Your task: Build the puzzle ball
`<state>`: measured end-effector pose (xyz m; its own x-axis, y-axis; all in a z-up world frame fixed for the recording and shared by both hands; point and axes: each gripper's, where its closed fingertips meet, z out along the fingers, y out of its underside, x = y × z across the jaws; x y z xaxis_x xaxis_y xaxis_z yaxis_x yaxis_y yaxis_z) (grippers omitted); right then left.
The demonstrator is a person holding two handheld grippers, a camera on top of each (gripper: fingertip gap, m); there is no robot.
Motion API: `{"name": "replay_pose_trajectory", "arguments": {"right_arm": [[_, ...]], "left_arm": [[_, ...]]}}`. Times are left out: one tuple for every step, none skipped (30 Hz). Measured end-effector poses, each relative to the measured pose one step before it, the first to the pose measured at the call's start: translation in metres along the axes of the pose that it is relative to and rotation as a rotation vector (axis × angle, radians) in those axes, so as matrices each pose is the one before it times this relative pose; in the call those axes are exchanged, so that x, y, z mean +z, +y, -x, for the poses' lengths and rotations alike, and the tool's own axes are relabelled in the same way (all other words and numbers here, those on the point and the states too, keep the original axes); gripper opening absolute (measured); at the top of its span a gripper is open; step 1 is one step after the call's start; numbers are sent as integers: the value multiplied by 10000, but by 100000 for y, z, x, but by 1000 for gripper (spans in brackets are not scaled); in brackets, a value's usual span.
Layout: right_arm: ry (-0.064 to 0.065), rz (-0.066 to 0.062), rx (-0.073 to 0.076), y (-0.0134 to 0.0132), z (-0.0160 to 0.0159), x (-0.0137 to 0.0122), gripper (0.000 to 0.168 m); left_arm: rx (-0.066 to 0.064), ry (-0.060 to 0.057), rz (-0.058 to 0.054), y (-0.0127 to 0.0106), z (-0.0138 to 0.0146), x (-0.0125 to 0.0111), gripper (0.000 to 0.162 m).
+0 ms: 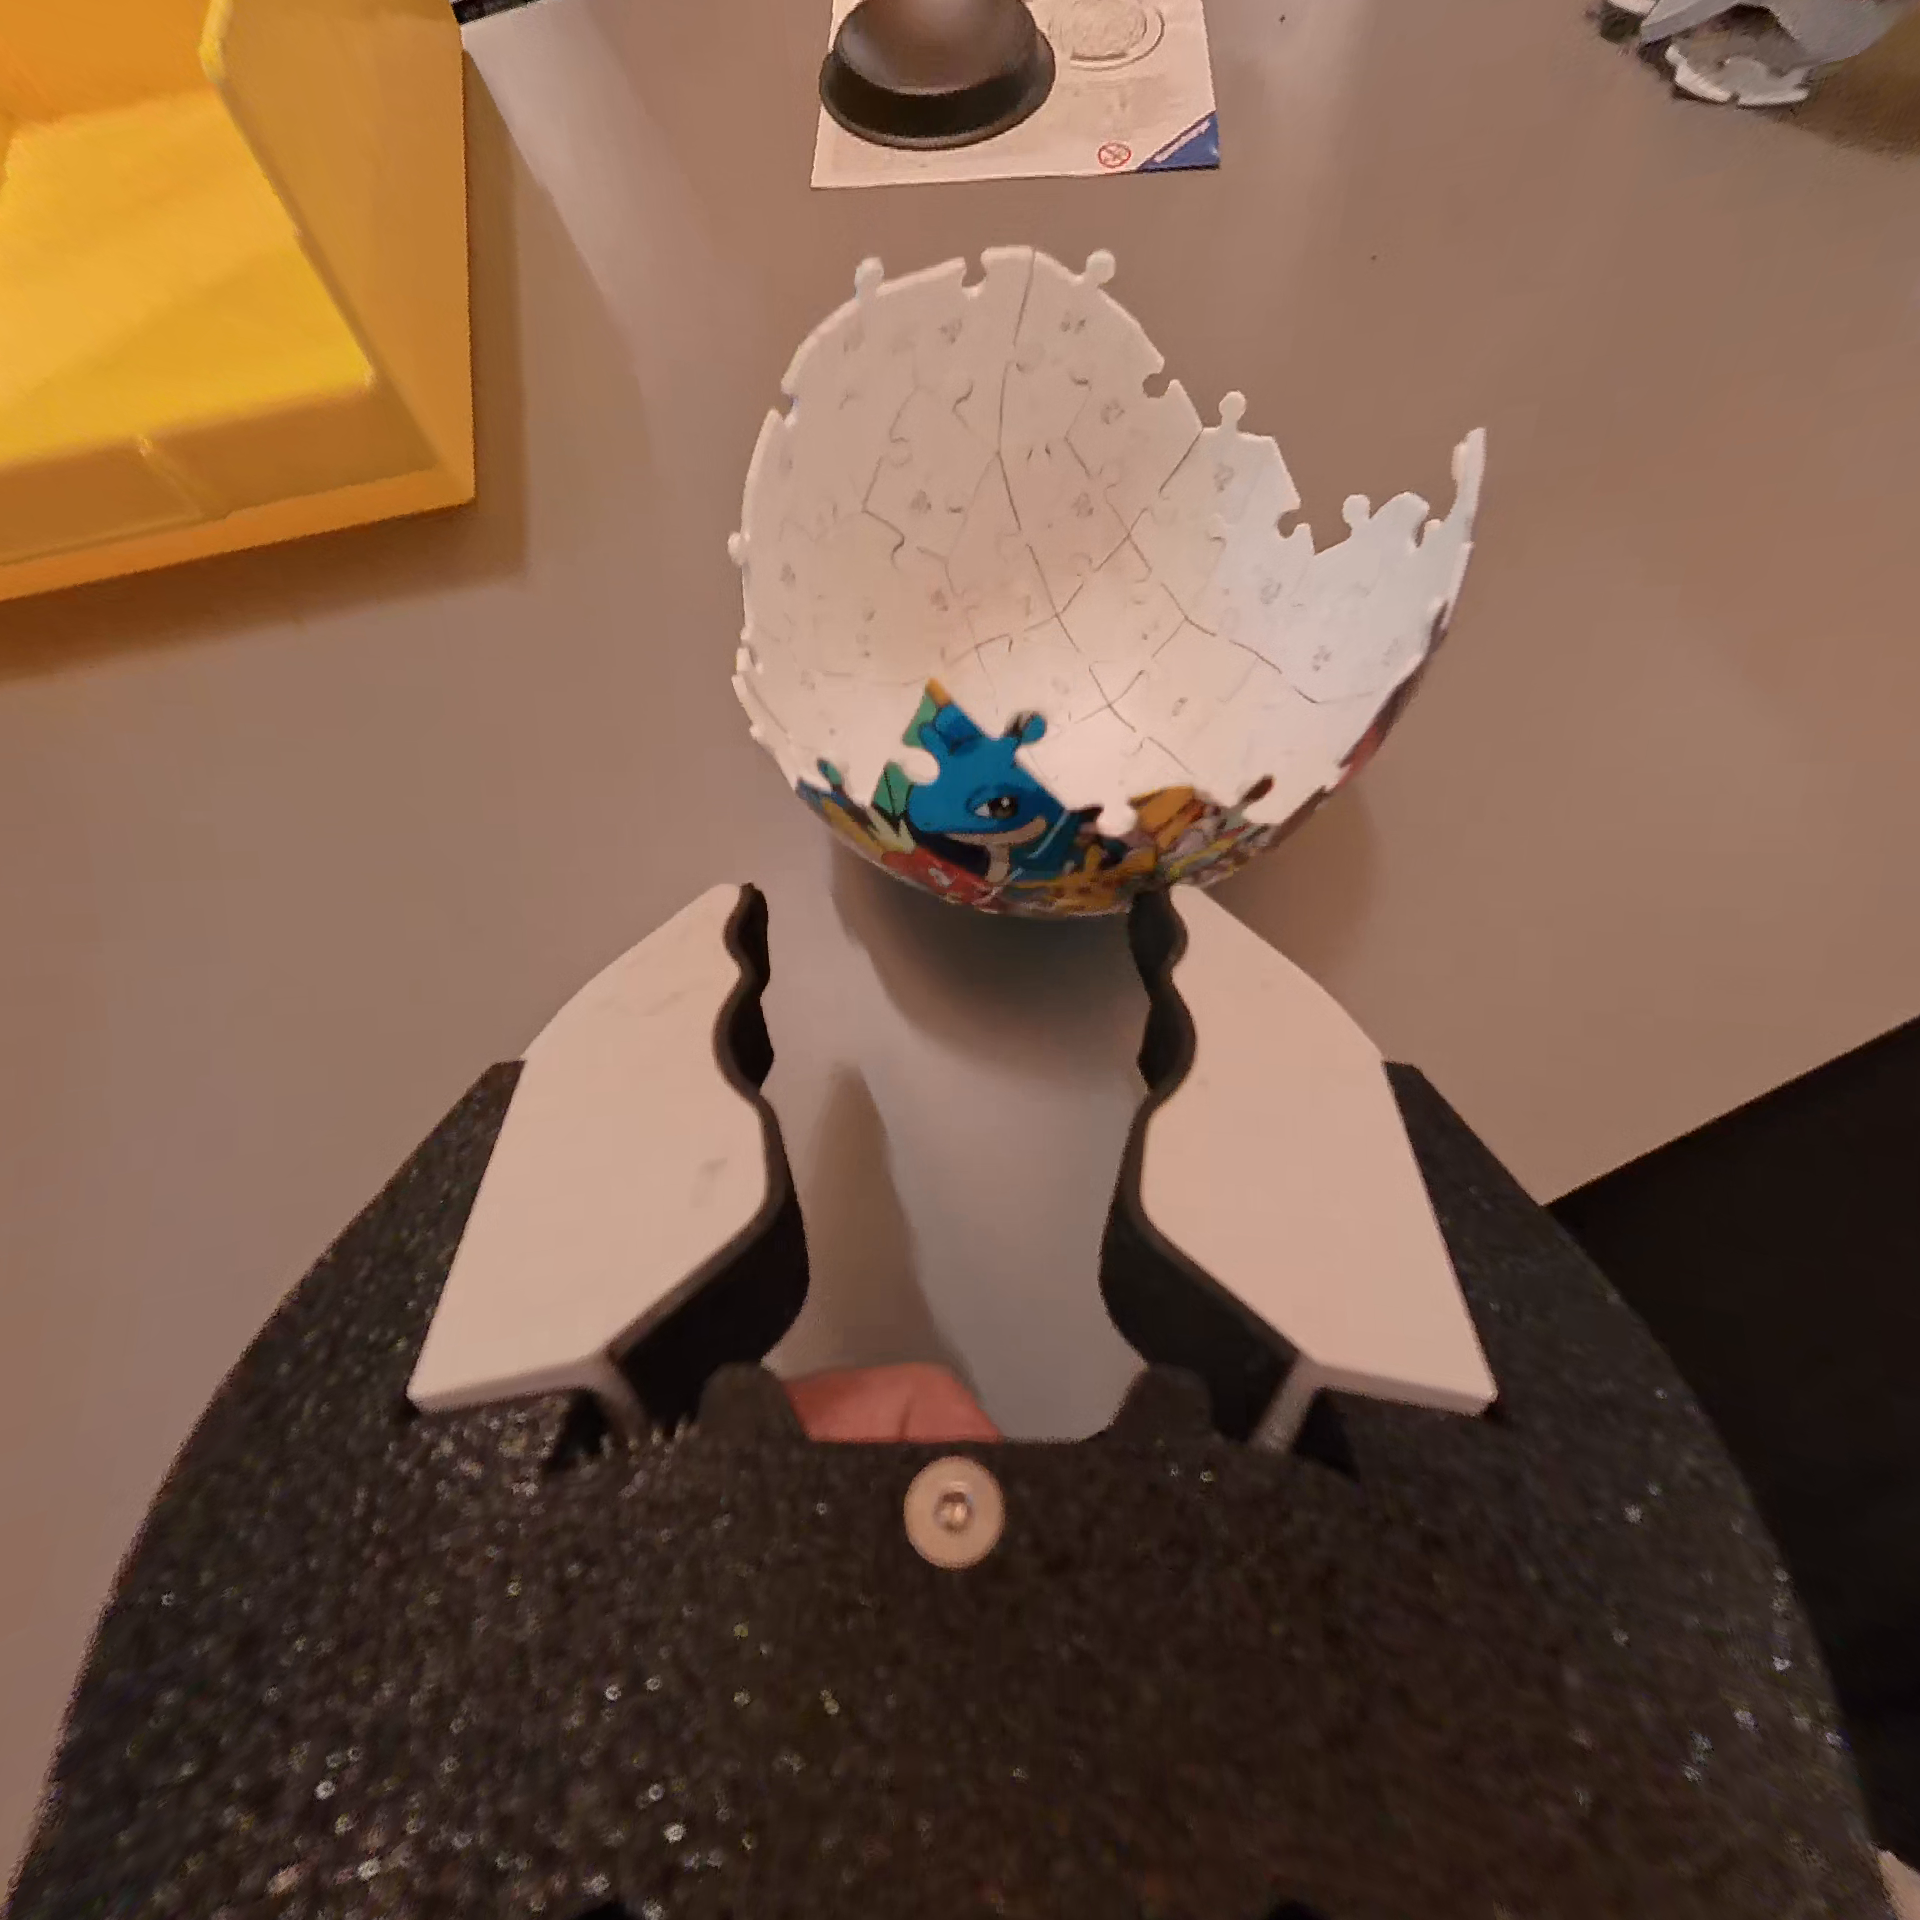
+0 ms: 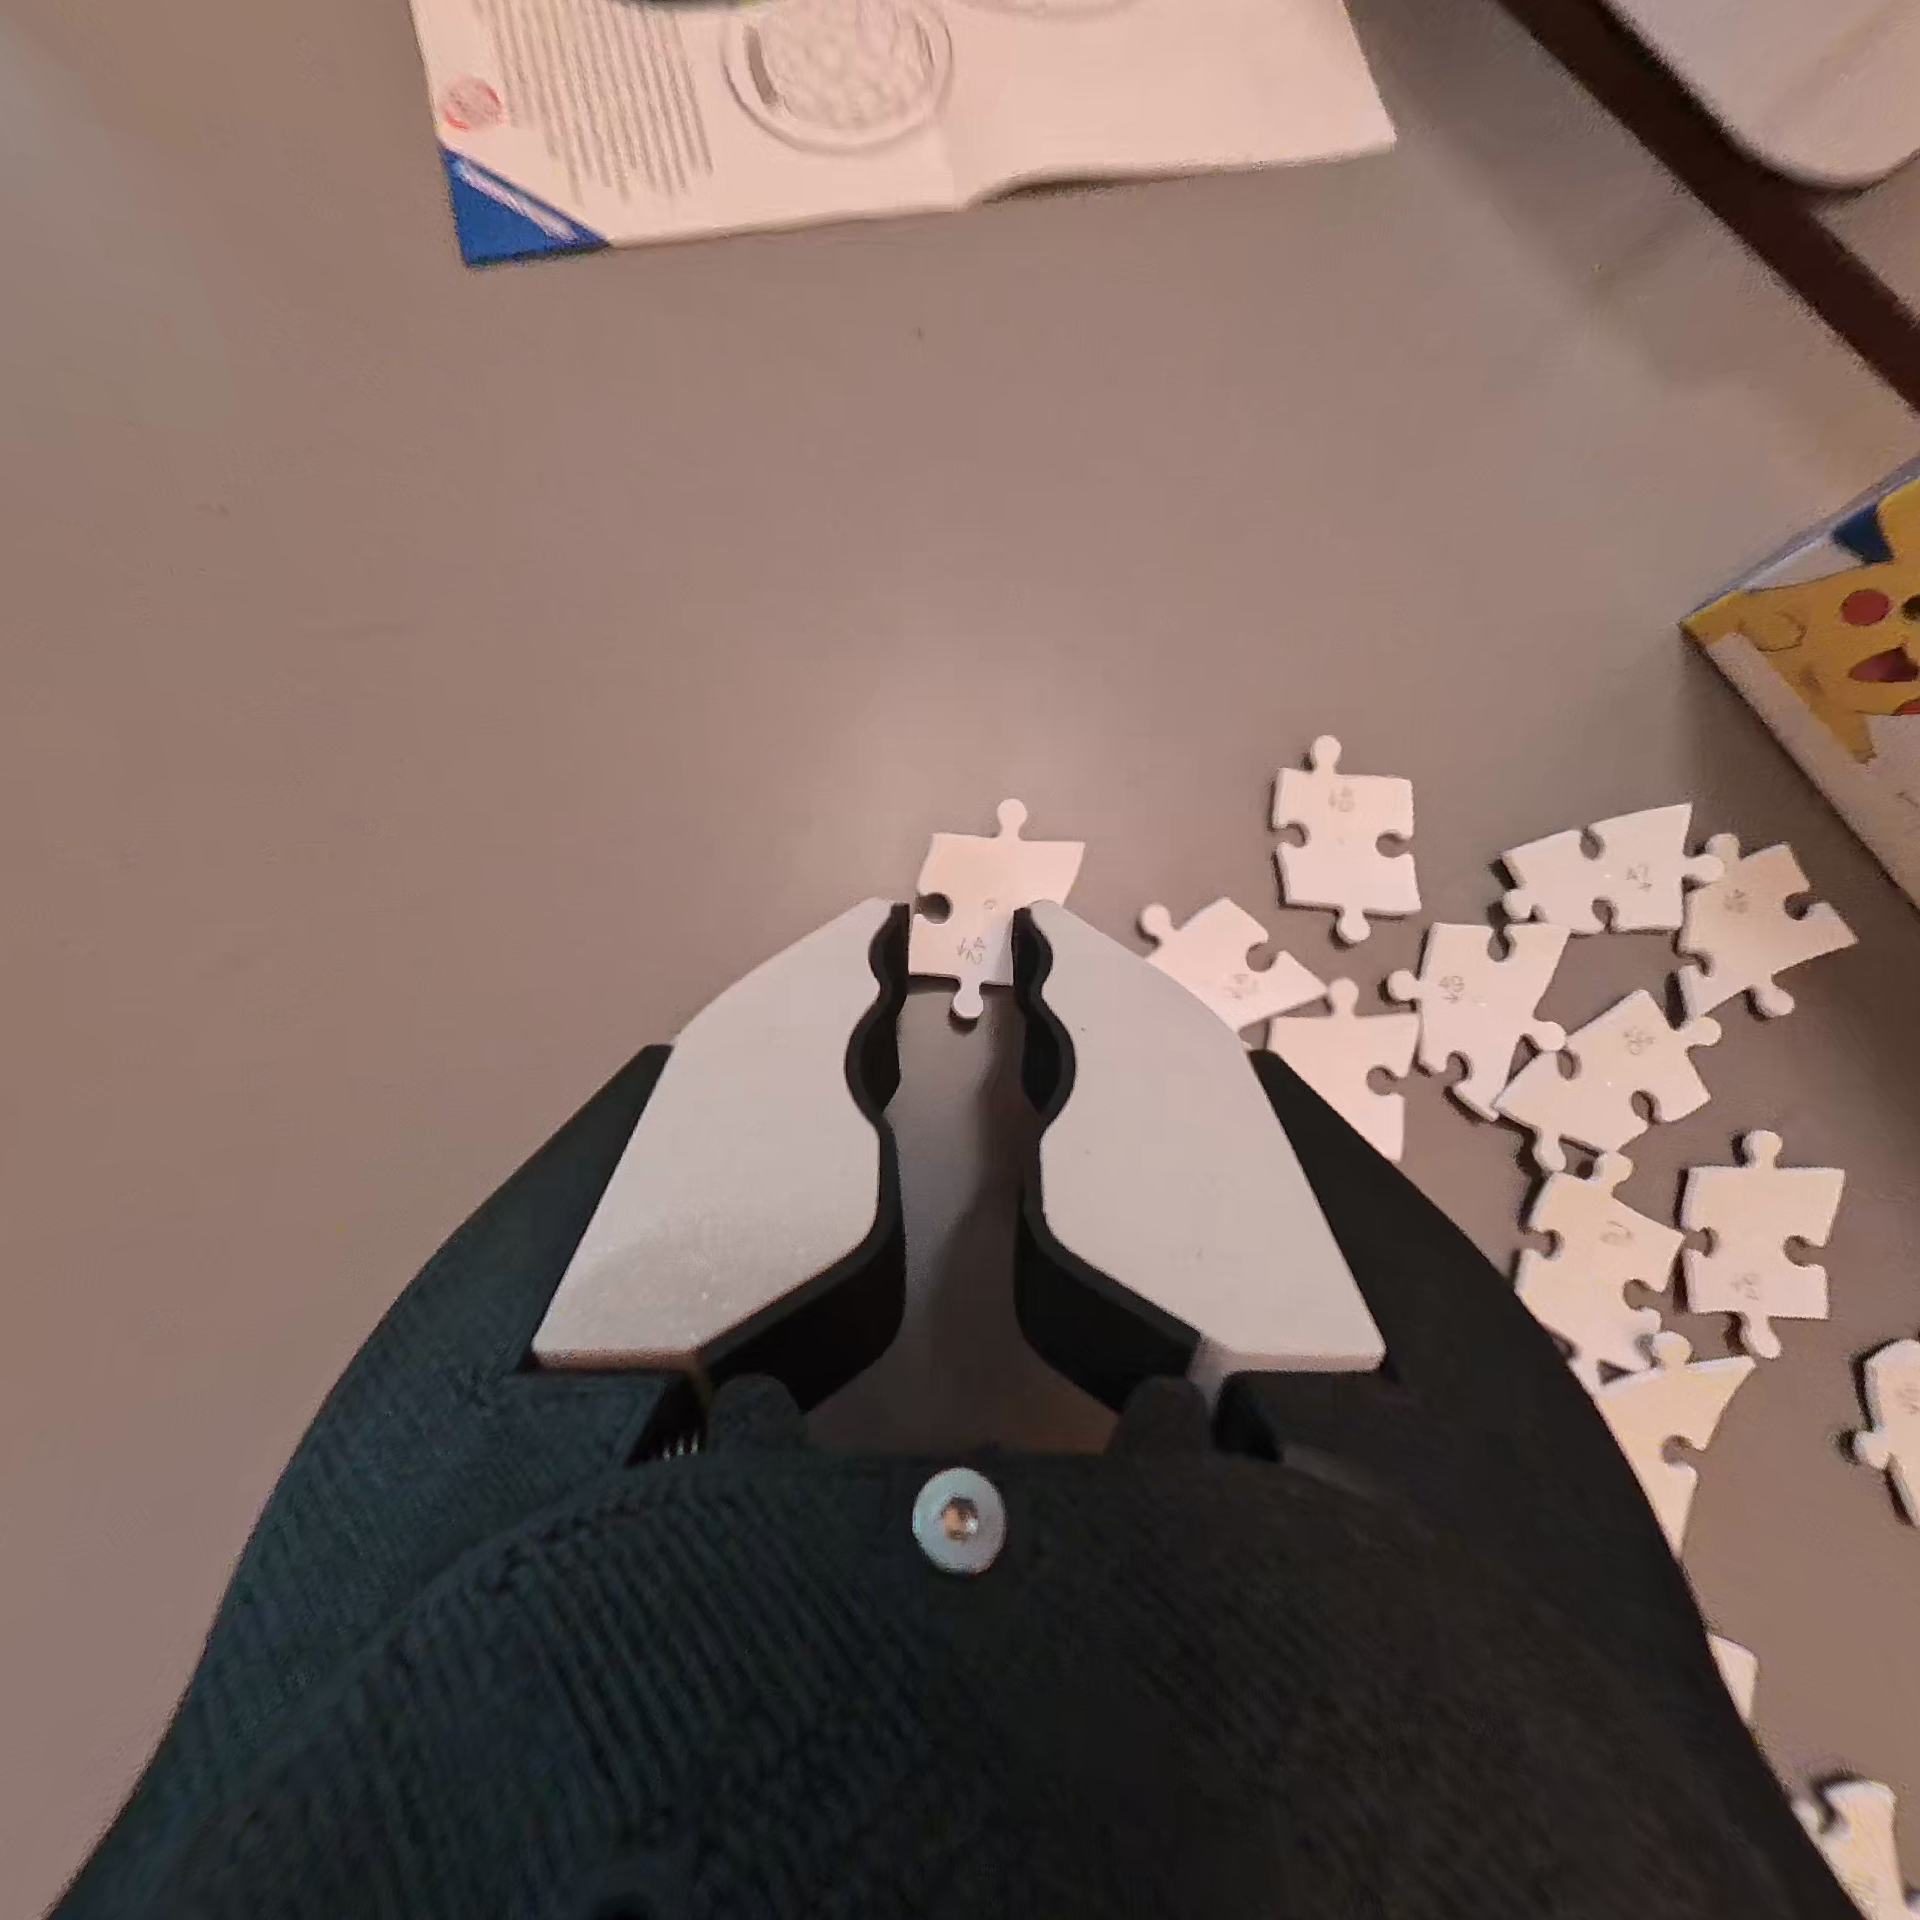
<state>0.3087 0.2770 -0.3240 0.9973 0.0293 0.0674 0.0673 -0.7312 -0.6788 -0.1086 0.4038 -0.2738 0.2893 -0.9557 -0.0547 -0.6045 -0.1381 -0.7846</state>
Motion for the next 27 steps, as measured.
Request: {"name": "replay_pose_trajectory", "arguments": {"right_arm": [[185,-431,-217,-733,269,-412,19],[207,-426,-350,-867,338,-571,5],[210,-504,-516,-1131,462,-724,2],[283,-572,-614,-1440,623,-813,2],[388,-592,-662,-1604,690,-798,2],[479,-394,-688,-1467,531,-619,2],[310,-129,-721,-1057,602,-426,2],[164,122,-643,-496,525,-221,2],[185,272,-364,-9,150,-95,2],[1,96,-47,-103,136,-111,2],[-222,-286,116,-631,393,-300,2],[-110,-571,-29,-1229,425,-492,2],[431,-671,-439,-1718,91,-687,2],[1007,-713,-882,-2170,-301,-845,2],[1136,-581,-1288,-2277,-348,-753,2],[937,-341,-1460,-2211,-212,-559,2],[439,-217,-1441,-2122,242,-364,2],[354,-246,-1136,-2140,173,-212,2],[414,-401,-748,-2201,-61,-172,2],[275,-483,-445,-2102,-36,-98,2],[74,-383,-265,-1739,91,-13,2],[54,-288,-230,-1391,32,25,2],[181,-340,-166,-1219,-132,66,2],[112,-333,-158,-986,-7,95,2],[-19,-247,-165,-680,210,166,2],[-176,-191,-137,-479,450,232,2],[-83,-250,-135,-531,314,223,2]], "left_arm": [[97,-67,-73,-398,121,-249,69],[72,-99,-131,-522,202,-304,69],[38,-105,-161,-667,235,-356,69],[2,-116,-188,-800,258,-388,69],[-24,-137,-216,-969,280,-355,69],[-18,-111,-215,-1062,220,-257,69],[14,-54,-169,-1077,111,-121,69],[57,-29,-121,-1071,33,8,69],[69,-44,-117,-1081,-9,102,69],[44,1,-161,-1117,-174,142,69],[-2,117,-209,-1134,-458,162,69],[-58,209,-210,-1048,-691,192,69],[-123,285,-180,-905,-887,290,68],[-173,425,-136,-744,-1124,416,66],[-190,551,-90,-596,-1304,540,64],[-194,564,-63,-512,-1283,661,61],[-202,495,-69,-477,-1104,744,61],[-271,425,-101,-499,-919,766,61],[-359,579,-87,-432,-1028,689,61],[-420,845,-37,-264,-1297,537,54],[-426,908,-83,-215,-1278,414,47],[-386,729,-214,-257,-916,274,39],[-326,439,-271,-209,-403,81,32],[-271,245,-218,-126,-54,-105,32],[-228,208,-150,-83,38,-219,32],[-224,79,-103,-127,212,-280,32],[-158,-58,-76,-159,371,-306,32]]}}
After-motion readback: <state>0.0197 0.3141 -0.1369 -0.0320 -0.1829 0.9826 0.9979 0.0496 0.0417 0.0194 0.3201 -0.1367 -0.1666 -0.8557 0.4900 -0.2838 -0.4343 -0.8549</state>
